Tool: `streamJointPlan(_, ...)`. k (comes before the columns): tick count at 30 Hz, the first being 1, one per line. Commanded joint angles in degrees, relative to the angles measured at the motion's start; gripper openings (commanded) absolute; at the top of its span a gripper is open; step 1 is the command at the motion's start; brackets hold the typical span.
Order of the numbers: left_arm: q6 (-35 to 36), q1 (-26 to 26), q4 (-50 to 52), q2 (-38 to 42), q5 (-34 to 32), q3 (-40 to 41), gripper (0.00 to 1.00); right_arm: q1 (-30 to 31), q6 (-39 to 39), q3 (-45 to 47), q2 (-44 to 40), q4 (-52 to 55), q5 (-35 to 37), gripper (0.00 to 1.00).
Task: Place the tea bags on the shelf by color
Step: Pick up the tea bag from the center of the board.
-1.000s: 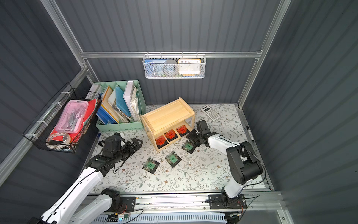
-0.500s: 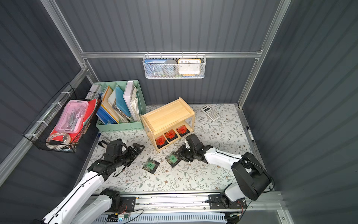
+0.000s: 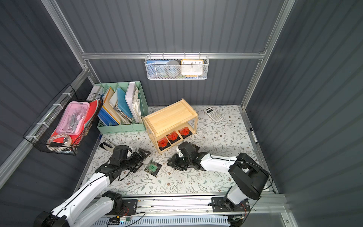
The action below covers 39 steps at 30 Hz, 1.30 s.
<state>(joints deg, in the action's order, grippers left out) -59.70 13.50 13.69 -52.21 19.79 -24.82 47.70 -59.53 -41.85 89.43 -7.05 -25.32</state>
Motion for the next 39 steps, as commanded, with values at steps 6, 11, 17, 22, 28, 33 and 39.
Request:
streamJointPlan(6,0.5,-0.2,-4.0,-0.9,4.6,3.2,1.00,2.1,-1.4,-4.9,6.0,-1.7,1.2,0.39)
streamJointPlan(11,0.0,-0.2,-5.3,-0.8,5.5,5.1,1.00,2.4,-1.2,-7.5,9.2,-2.1,0.8,0.39)
streamJointPlan(17,0.7,-0.2,-6.2,-2.2,6.2,5.6,1.00,2.4,-0.9,-9.5,11.5,-2.1,0.5,0.38)
streamJointPlan(22,1.3,-0.2,-7.4,-4.2,6.5,5.7,1.00,2.3,-0.3,-10.0,12.2,-1.9,0.7,0.37)
streamJointPlan(28,2.3,-0.2,-7.6,-6.0,6.4,5.4,1.00,2.4,0.4,-10.8,12.9,-1.3,0.6,0.37)
streamJointPlan(33,2.5,-0.2,-8.0,-7.1,6.2,5.4,1.00,2.4,1.3,-11.8,13.5,-0.4,0.8,0.37)
streamJointPlan(39,2.9,-0.2,-8.3,-8.5,6.0,5.5,1.00,2.3,2.1,-13.3,15.1,-0.2,0.4,0.37)
